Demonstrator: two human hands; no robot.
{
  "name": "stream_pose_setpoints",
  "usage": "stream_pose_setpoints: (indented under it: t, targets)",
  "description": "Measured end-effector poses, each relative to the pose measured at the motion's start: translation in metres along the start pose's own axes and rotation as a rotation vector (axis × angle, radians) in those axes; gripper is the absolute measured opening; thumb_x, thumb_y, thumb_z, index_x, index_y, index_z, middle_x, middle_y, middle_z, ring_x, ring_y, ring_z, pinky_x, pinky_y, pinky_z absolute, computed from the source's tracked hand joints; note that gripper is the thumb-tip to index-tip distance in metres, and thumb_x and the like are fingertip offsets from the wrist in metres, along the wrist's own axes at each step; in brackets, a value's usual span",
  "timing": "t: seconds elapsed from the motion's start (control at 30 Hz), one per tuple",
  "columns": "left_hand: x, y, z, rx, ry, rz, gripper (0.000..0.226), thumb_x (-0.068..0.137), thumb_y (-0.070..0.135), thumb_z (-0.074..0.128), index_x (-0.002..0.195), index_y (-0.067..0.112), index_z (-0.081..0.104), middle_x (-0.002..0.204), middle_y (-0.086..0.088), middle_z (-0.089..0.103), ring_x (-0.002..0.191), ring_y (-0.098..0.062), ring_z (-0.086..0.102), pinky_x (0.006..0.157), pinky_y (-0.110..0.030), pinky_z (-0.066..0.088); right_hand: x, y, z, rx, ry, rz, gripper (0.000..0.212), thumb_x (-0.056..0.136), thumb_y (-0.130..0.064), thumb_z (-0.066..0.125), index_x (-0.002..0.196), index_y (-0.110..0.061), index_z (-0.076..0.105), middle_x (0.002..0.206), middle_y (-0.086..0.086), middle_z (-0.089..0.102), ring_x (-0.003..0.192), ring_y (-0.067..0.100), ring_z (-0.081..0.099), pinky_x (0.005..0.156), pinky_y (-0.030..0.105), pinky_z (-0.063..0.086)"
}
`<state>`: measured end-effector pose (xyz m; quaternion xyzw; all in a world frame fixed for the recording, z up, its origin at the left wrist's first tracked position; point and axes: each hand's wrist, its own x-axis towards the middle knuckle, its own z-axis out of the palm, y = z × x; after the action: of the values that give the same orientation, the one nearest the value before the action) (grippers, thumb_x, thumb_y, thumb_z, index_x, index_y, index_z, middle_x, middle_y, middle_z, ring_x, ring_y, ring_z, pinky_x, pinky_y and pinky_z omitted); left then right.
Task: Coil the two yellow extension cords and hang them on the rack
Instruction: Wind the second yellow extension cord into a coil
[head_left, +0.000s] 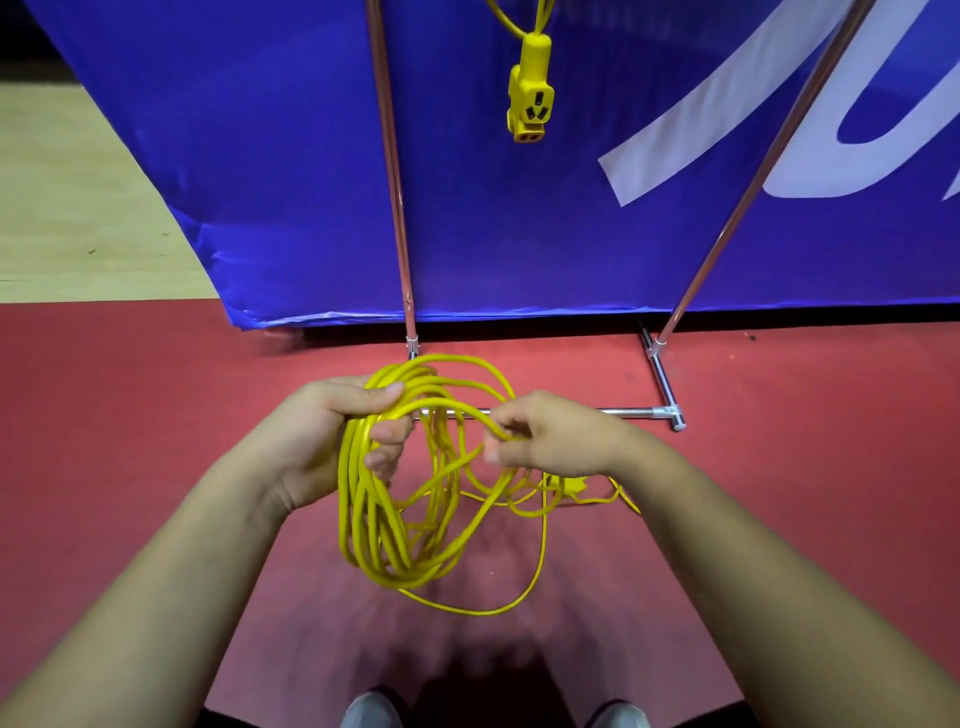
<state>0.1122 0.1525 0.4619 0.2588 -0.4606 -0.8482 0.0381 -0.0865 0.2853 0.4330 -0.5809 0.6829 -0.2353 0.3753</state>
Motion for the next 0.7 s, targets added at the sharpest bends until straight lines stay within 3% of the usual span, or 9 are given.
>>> stream_pose_setpoints:
  t: [0.1,0.2,0.27,0.4,0.5,0.6,0.7]
  targets:
    - [-0.001,0.003,0.001,0.027,0.045,0.054,0.012,0.081,0.017,0.056,0.080,0.006,0.059,0.056,-0.010,0.044,0.043,-0.022,0.045,0.047,-0.029,0.041,-0.007,0.020,-0.004,0.090,0.040,0.124,0.016,0.093,-0.018,0.064,0.085,-0.005,0.067,0.063,-0.001,0.057,0.052,0.000,0.049,0.053,0.015,0.038]
    - [-0.001,0.000,-0.001,0.136,0.042,0.044,0.013,0.078,0.009,0.059,0.084,-0.003,0.058,0.062,-0.018,0.056,0.046,-0.028,0.056,0.047,-0.030,0.048,-0.006,0.015,-0.010,0.149,0.148,0.106,0.015,0.091,-0.015,0.065,0.099,-0.007,0.075,0.057,-0.004,0.059,0.052,-0.003,0.045,0.053,0.011,0.036]
    - [0.000,-0.004,-0.002,0.196,0.017,0.002,0.019,0.070,0.012,0.065,0.080,-0.004,0.060,0.064,-0.020,0.060,0.044,-0.028,0.058,0.045,-0.029,0.049,-0.002,0.009,-0.012,0.102,0.184,0.053,0.012,0.090,-0.015,0.066,0.097,-0.013,0.076,0.067,0.000,0.060,0.057,-0.002,0.042,0.057,0.014,0.035]
    - [0.000,-0.008,-0.003,0.217,-0.046,-0.067,0.056,0.049,0.034,0.087,0.085,-0.002,0.063,0.063,-0.017,0.057,0.044,-0.027,0.057,0.044,-0.028,0.047,0.006,-0.003,-0.003,-0.019,0.222,0.008,0.010,0.090,-0.021,0.065,0.086,-0.019,0.074,0.065,0.001,0.047,0.060,0.010,0.038,0.057,0.029,0.036]
    - [0.000,-0.013,-0.002,0.250,-0.030,-0.065,0.054,0.056,0.043,0.084,0.085,0.002,0.065,0.056,-0.008,0.047,0.039,-0.022,0.049,0.043,-0.025,0.042,0.010,-0.007,0.004,-0.103,0.275,-0.026,0.010,0.087,-0.023,0.063,0.089,-0.016,0.070,0.071,0.003,0.059,0.065,0.018,0.050,0.066,0.035,0.046]
    - [0.002,-0.013,0.003,0.283,-0.029,-0.039,0.036,0.065,0.039,0.076,0.078,0.007,0.066,0.050,-0.005,0.044,0.034,-0.015,0.039,0.040,-0.022,0.034,0.008,-0.010,0.010,-0.015,0.263,-0.032,0.036,0.079,-0.033,0.070,0.110,-0.025,0.055,0.097,-0.010,0.050,0.084,0.003,0.051,0.072,0.025,0.043]
    - [0.003,-0.005,0.009,0.216,-0.066,-0.069,0.036,0.078,0.038,0.052,0.075,0.003,0.064,0.043,-0.011,0.046,0.027,-0.015,0.033,0.042,-0.024,0.029,0.003,-0.012,0.010,0.033,0.220,0.016,0.078,0.070,-0.049,0.078,0.135,-0.040,0.037,0.119,-0.007,0.038,0.095,0.007,0.058,0.084,0.028,0.051]
